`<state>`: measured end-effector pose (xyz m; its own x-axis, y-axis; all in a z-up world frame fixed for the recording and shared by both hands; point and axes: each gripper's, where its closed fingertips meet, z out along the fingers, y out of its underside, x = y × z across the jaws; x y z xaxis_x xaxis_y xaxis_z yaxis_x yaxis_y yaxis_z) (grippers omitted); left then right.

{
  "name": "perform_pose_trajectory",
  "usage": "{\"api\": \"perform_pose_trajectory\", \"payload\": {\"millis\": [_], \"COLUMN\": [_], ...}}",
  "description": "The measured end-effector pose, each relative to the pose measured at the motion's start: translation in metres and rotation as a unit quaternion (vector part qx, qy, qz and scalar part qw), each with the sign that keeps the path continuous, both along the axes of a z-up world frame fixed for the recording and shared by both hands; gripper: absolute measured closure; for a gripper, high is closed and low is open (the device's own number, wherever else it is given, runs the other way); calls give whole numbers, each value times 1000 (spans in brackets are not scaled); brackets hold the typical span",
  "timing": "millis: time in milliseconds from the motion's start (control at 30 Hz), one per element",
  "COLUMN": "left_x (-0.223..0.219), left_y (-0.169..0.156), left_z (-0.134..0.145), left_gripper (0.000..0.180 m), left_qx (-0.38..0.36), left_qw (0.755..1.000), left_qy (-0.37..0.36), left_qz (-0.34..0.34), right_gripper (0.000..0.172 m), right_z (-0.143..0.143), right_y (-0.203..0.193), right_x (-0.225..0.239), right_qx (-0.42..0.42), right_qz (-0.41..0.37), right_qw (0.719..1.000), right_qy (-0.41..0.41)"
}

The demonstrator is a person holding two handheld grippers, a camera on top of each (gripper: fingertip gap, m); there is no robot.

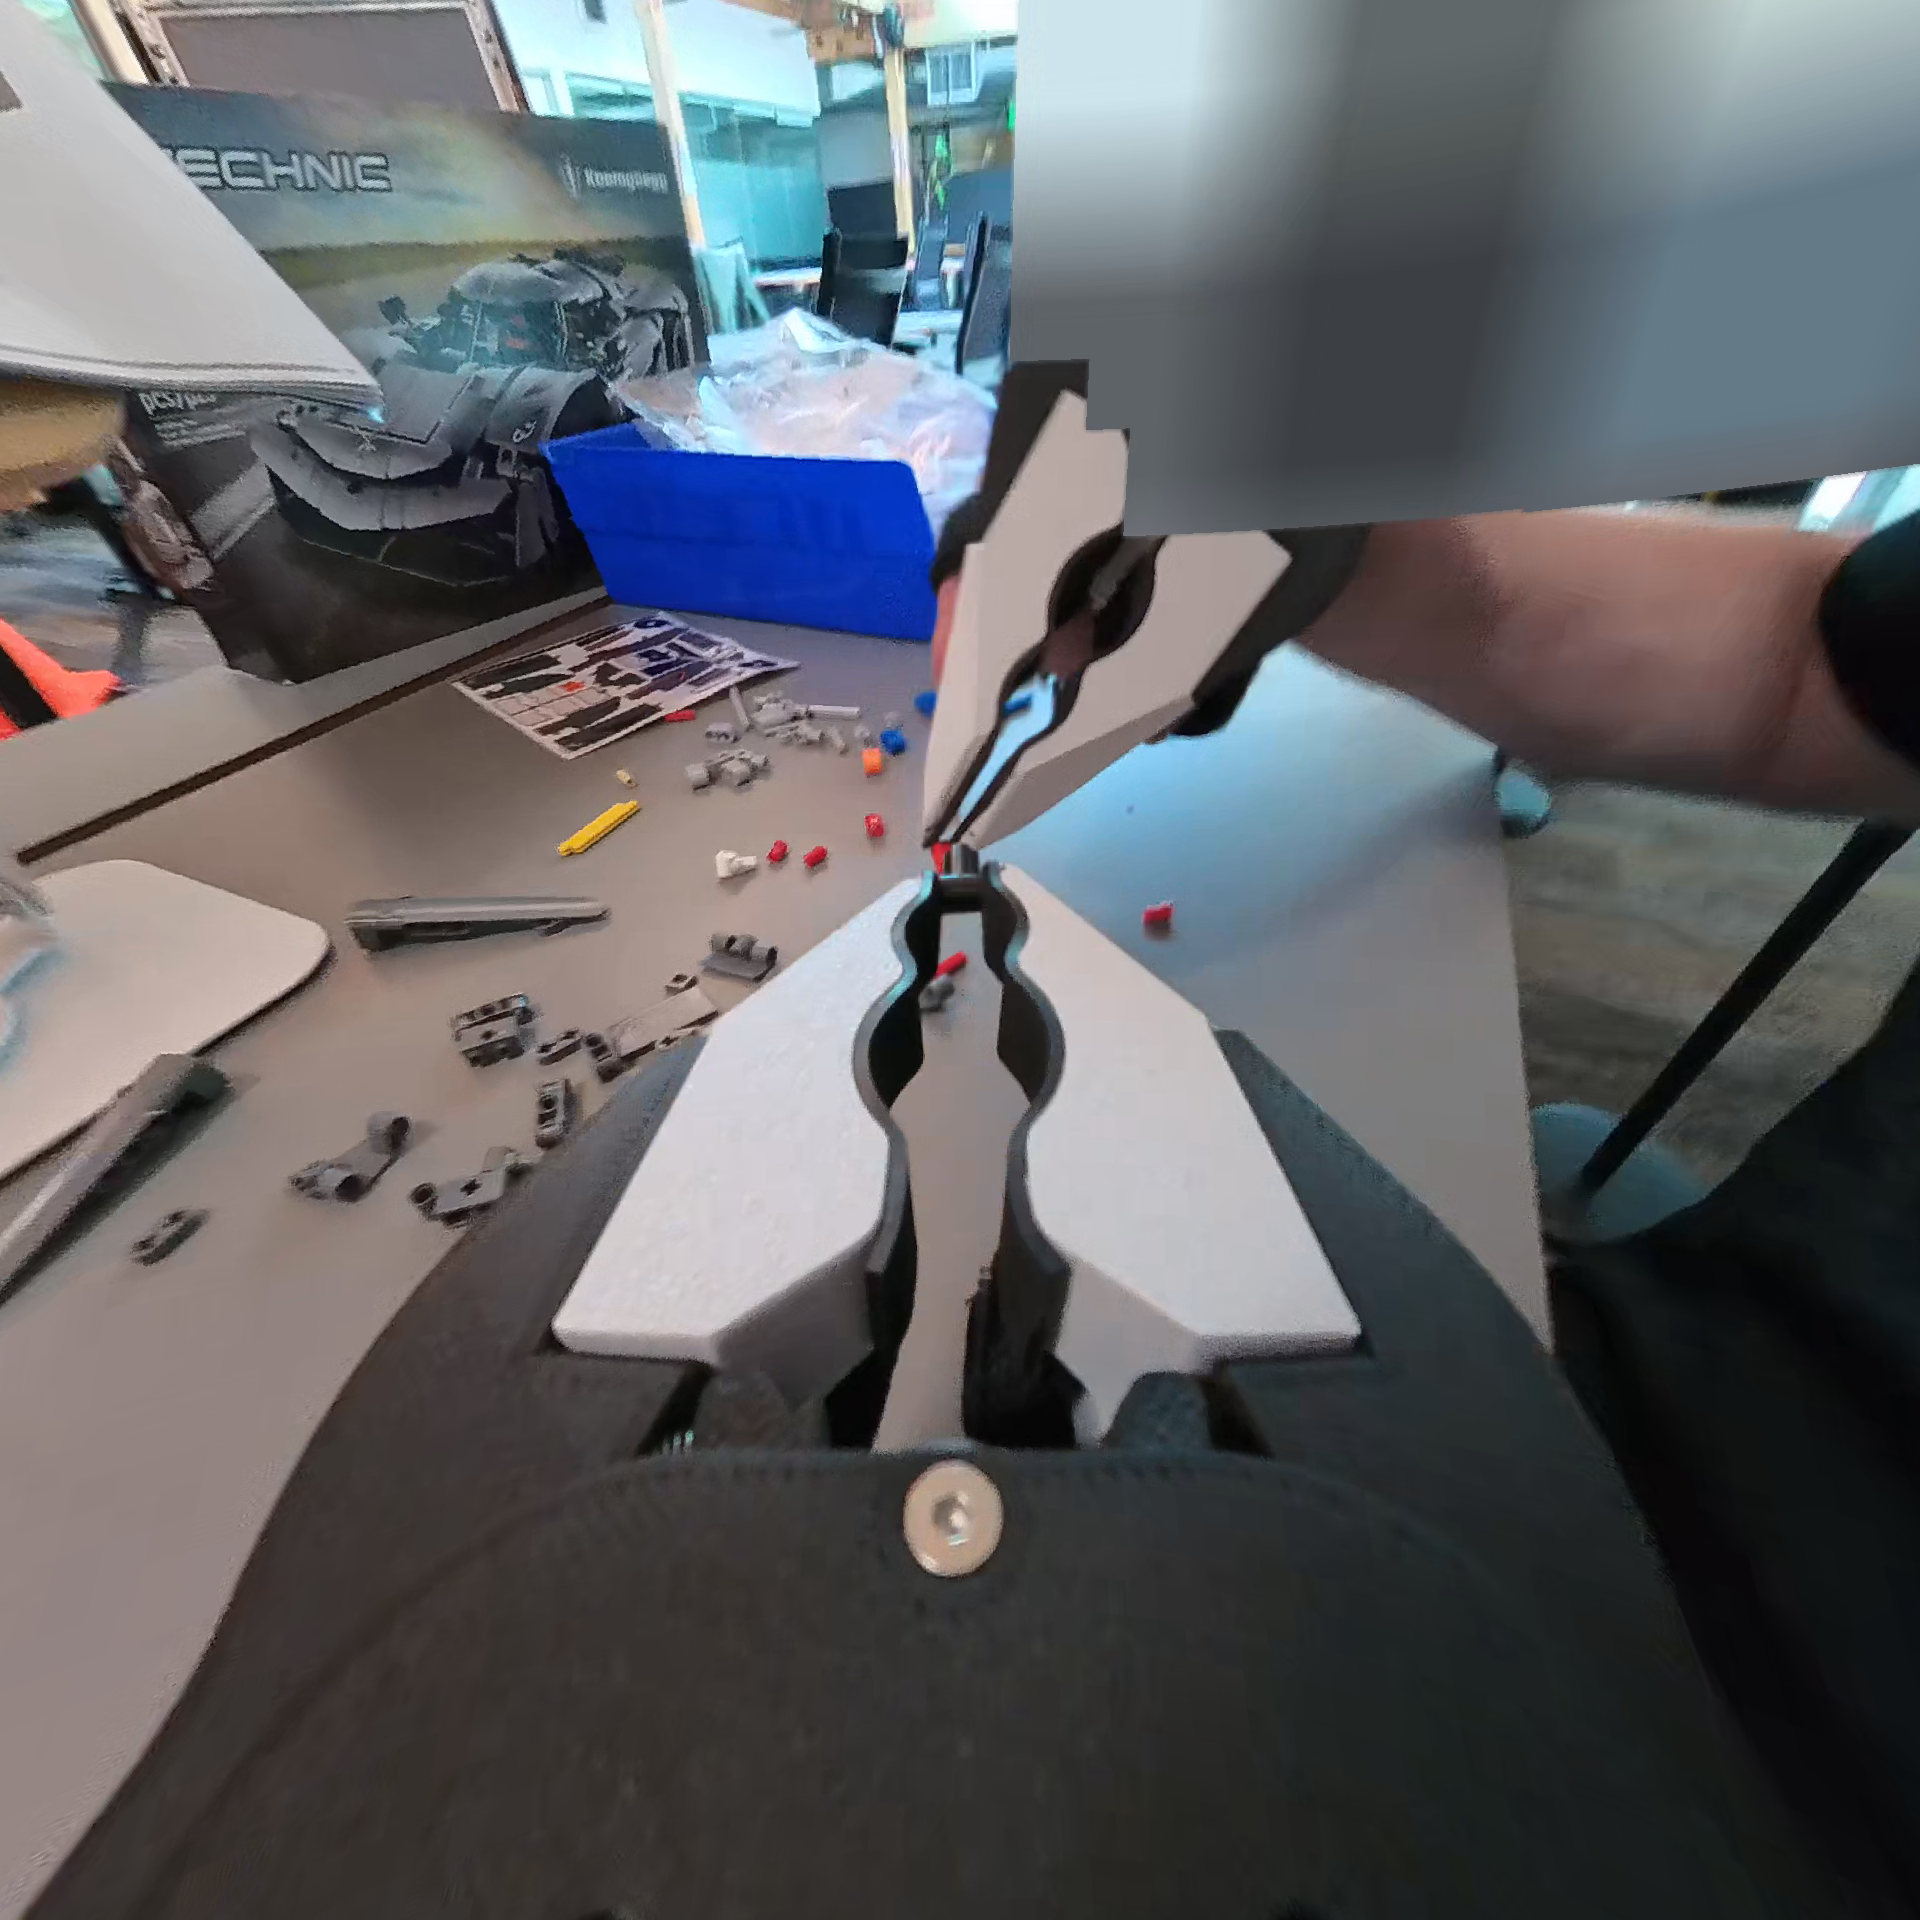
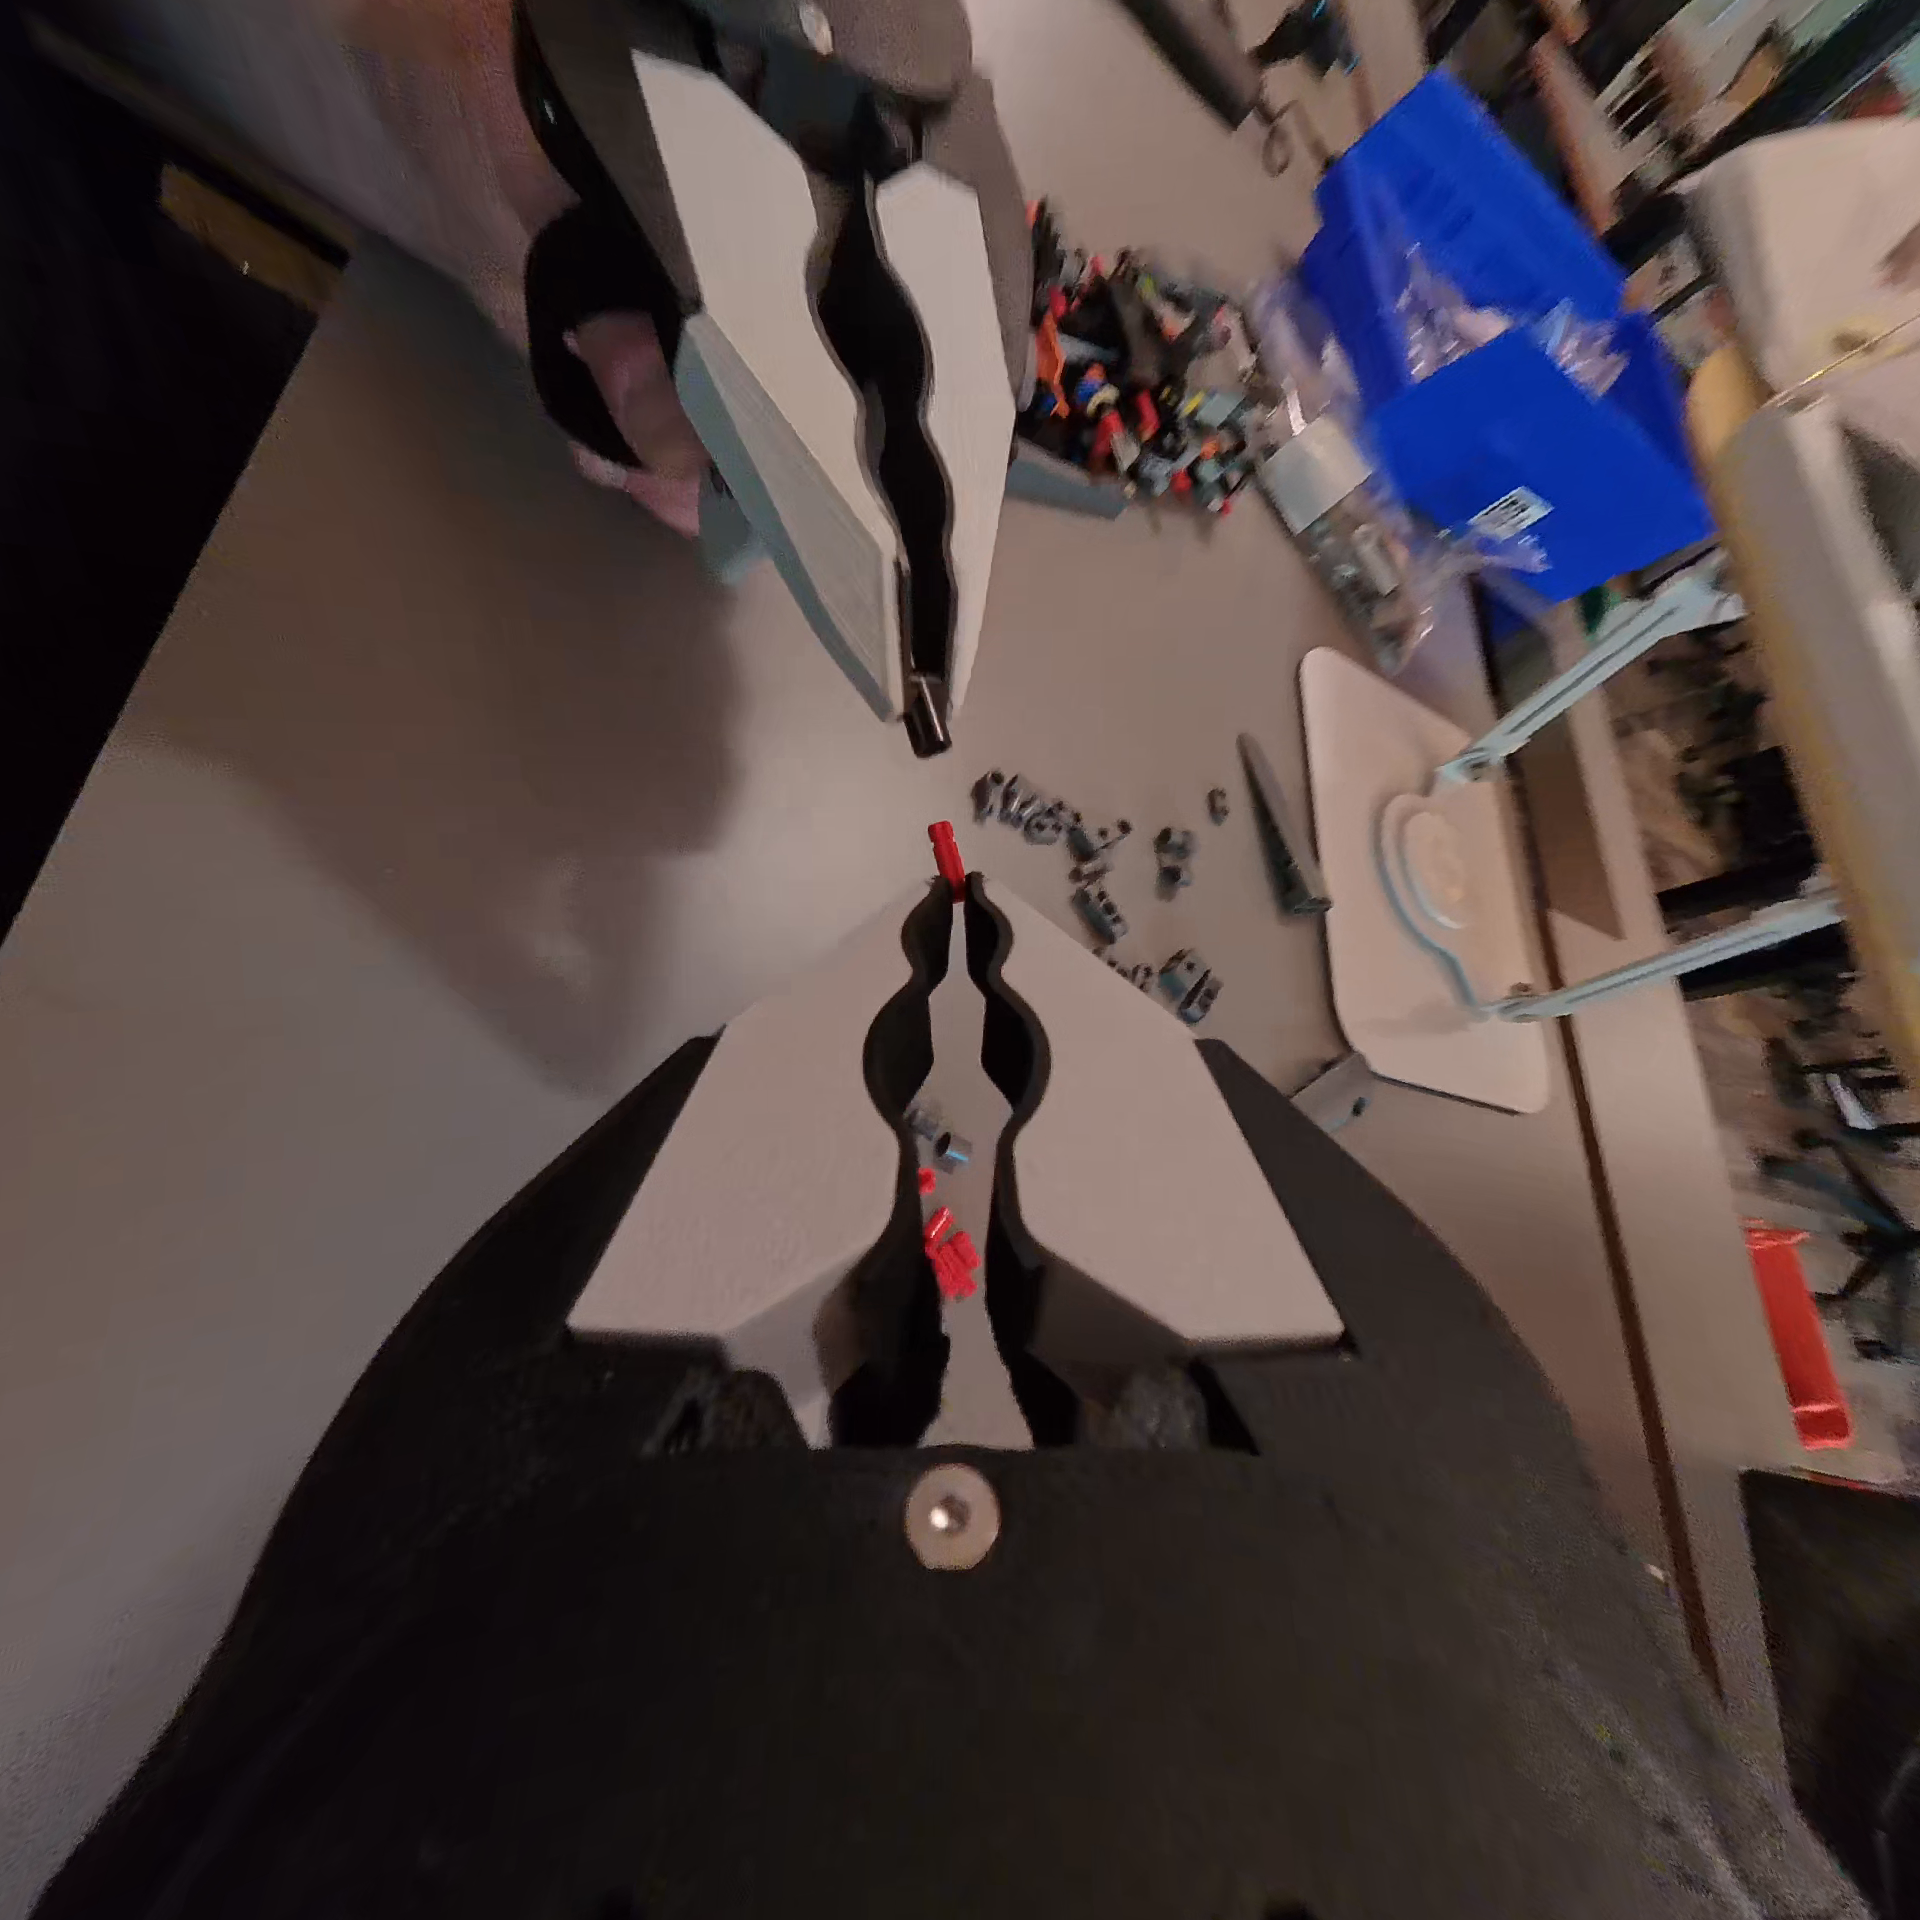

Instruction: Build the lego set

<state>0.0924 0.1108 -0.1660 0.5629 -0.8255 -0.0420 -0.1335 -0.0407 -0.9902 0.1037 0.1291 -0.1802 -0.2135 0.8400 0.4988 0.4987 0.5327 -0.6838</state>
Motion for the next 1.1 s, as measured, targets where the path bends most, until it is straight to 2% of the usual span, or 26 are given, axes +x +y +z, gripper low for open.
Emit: {"api": "perform_pose_trajectory", "payload": {"millis": [233, 467, 867, 1100], "left_x": [2, 8, 15, 15], "left_y": [8, 17, 22, 25], "left_z": [18, 25, 19, 14], "left_gripper": [175, 175, 175, 175], "left_qx": [-68, -110, -87, -97], "left_qw": [990, 975, 984, 986], "left_qy": [-120, -184, -147, -130], "left_qz": [-34, -57, -42, -27], "right_gripper": [172, 172, 172, 172], "right_z": [35, 36, 30, 25], "right_y": [1, 11, 13, 16], "right_x": [2, 3, 3, 3], "right_qx": [78, 137, 145, 178], "right_qz": [-42, -66, -70, -83], "right_qw": [993, 985, 984, 979], "right_qy": [83, 83, 75, 61]}}
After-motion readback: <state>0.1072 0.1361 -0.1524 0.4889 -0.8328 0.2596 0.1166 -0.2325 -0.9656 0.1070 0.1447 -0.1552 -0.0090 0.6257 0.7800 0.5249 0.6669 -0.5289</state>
